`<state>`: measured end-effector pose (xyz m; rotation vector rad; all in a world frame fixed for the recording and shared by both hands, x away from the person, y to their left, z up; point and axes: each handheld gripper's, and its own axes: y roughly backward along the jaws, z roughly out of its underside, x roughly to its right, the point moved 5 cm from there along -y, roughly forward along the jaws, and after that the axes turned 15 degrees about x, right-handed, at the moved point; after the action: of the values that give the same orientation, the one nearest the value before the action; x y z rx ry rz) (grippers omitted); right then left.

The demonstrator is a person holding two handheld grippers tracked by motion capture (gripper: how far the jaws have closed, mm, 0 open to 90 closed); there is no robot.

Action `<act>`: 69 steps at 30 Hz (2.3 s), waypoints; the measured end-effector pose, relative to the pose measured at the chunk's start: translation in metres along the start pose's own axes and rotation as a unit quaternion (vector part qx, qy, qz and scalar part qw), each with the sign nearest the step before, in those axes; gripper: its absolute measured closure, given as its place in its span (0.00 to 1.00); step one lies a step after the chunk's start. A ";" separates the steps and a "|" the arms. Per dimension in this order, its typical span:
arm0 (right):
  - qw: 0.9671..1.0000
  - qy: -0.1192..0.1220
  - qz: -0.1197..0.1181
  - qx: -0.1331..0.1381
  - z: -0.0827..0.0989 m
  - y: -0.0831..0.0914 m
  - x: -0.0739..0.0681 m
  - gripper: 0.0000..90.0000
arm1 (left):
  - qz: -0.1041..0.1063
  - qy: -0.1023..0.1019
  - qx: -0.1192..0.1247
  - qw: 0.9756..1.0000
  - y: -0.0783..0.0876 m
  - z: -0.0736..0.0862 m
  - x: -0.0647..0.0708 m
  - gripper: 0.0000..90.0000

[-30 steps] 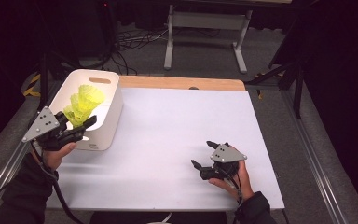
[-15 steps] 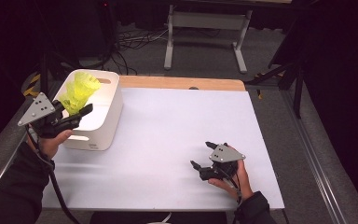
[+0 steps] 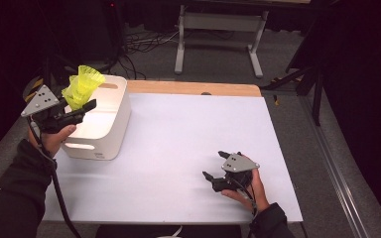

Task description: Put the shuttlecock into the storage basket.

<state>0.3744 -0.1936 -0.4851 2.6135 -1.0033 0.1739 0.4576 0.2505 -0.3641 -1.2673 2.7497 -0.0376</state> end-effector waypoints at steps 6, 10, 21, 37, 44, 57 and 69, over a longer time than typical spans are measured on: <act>1.000 0.006 0.001 0.001 -0.001 0.002 0.001 0.18 | -0.009 -0.007 -0.016 1.000 -0.008 0.000 -0.008 0.62; 1.000 0.006 0.003 0.003 -0.002 0.003 0.002 0.18 | -0.007 -0.010 -0.024 1.000 -0.012 -0.001 -0.009 0.62; 1.000 0.012 0.003 0.000 -0.004 0.002 0.007 0.18 | -0.002 -0.018 -0.053 0.998 -0.035 -0.004 -0.017 0.62; 0.999 0.010 0.034 0.006 -0.006 0.006 0.038 0.19 | -0.015 -0.002 -0.116 0.993 -0.064 0.017 -0.035 0.64; 0.999 0.013 0.042 0.004 -0.004 0.009 0.045 0.19 | -0.036 -0.007 -0.143 0.989 -0.068 0.023 -0.045 0.64; 0.999 0.019 0.046 -0.007 0.001 0.012 0.050 0.19 | -0.049 -0.005 -0.199 0.979 -0.074 0.039 -0.060 0.65; 0.998 0.018 0.057 -0.005 0.003 0.018 0.058 0.19 | -0.040 -0.003 -0.237 0.971 -0.078 0.048 -0.059 0.65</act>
<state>0.4056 -0.2439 -0.4697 2.5354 -1.1382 0.2422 0.5605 0.2459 -0.4012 -1.4709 2.7955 0.6507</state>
